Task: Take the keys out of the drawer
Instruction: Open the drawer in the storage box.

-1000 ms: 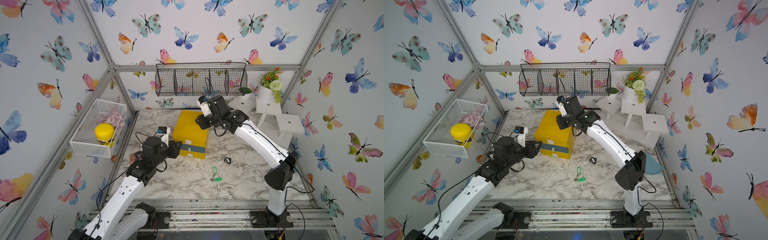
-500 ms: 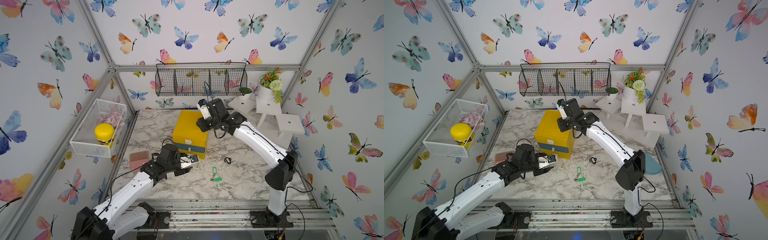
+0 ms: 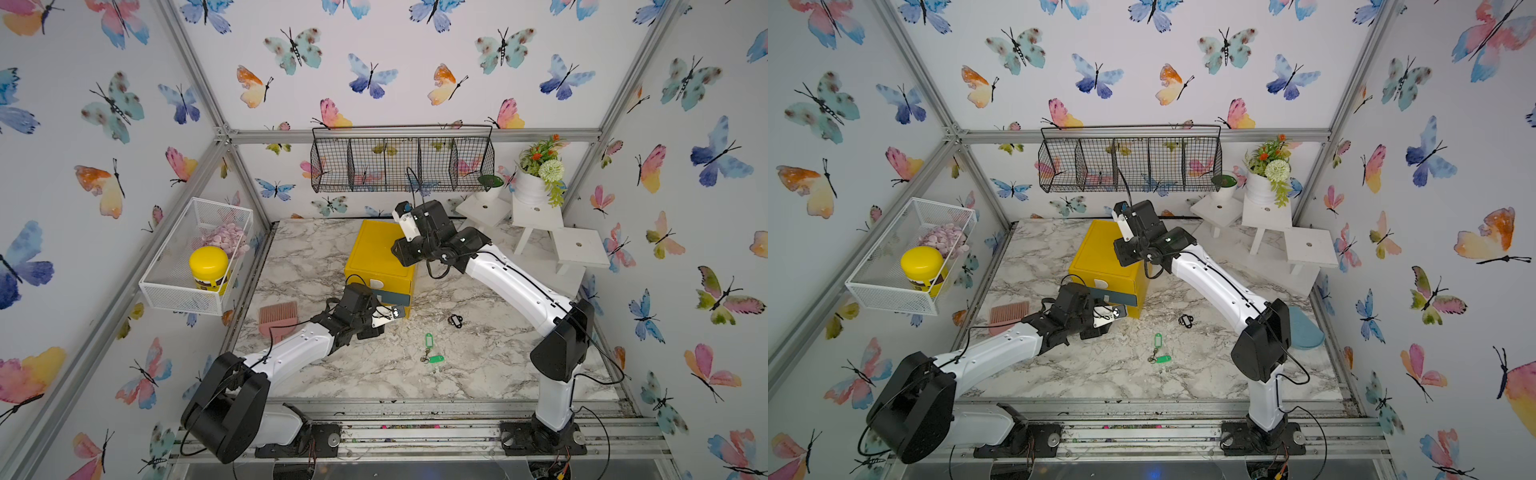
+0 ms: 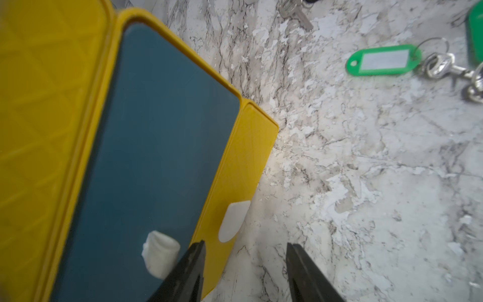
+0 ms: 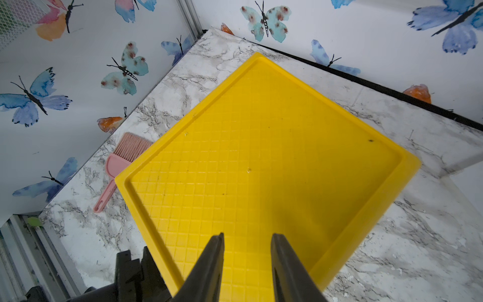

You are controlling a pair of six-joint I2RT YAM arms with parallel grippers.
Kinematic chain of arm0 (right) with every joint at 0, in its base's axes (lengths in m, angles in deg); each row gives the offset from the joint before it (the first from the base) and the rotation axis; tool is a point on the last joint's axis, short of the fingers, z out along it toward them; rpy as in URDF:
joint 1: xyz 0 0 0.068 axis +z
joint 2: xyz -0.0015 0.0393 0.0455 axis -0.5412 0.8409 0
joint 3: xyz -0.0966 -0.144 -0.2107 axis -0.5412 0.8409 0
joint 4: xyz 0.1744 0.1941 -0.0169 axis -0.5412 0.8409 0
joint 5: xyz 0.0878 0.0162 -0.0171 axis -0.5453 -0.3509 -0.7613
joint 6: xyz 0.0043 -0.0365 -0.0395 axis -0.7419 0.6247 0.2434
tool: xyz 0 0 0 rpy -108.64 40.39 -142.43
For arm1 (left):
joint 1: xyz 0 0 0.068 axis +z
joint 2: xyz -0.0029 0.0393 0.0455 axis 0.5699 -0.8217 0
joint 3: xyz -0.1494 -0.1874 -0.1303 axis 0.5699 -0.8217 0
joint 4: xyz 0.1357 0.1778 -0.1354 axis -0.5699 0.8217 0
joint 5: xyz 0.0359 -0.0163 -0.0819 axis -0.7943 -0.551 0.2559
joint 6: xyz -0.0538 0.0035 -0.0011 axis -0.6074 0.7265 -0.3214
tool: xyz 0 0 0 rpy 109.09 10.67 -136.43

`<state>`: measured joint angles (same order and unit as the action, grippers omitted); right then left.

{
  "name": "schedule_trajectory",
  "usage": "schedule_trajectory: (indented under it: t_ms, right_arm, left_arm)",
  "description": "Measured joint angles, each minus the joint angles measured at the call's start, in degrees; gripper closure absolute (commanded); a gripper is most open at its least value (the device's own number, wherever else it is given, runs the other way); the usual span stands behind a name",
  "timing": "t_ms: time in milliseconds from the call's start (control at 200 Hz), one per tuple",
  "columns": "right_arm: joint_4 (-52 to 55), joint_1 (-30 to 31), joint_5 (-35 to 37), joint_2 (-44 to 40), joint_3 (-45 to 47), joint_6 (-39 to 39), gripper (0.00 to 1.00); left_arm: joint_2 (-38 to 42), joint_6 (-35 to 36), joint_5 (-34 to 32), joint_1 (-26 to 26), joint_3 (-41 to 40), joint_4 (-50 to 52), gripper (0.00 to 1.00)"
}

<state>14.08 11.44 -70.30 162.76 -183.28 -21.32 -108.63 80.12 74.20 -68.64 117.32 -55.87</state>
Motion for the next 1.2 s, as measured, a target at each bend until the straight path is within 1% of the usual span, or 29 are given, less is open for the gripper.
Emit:
schedule_trajectory:
  t_ms: [145,461,1001,1201]
  right_arm:
    - [-0.7,0.0,-0.1,-0.3,0.0,0.0,0.63]
    - [-1.4,0.0,-0.5,-1.4,0.0,-0.1,0.64]
    - [-1.0,0.0,-1.2,-1.4,0.0,-0.9,0.64]
    - [0.8,0.0,-1.4,-1.4,-0.2,-0.9,0.64]
  left_arm:
    - [-2.7,-0.1,-0.7,0.0,0.3,-1.7,0.44]
    - [-3.9,0.0,-1.3,0.0,-0.3,-4.1,0.44]
    - [-9.4,0.8,-3.4,0.5,-0.1,-6.8,0.44]
    - [-11.3,0.9,-3.8,0.5,1.7,-6.7,0.46]
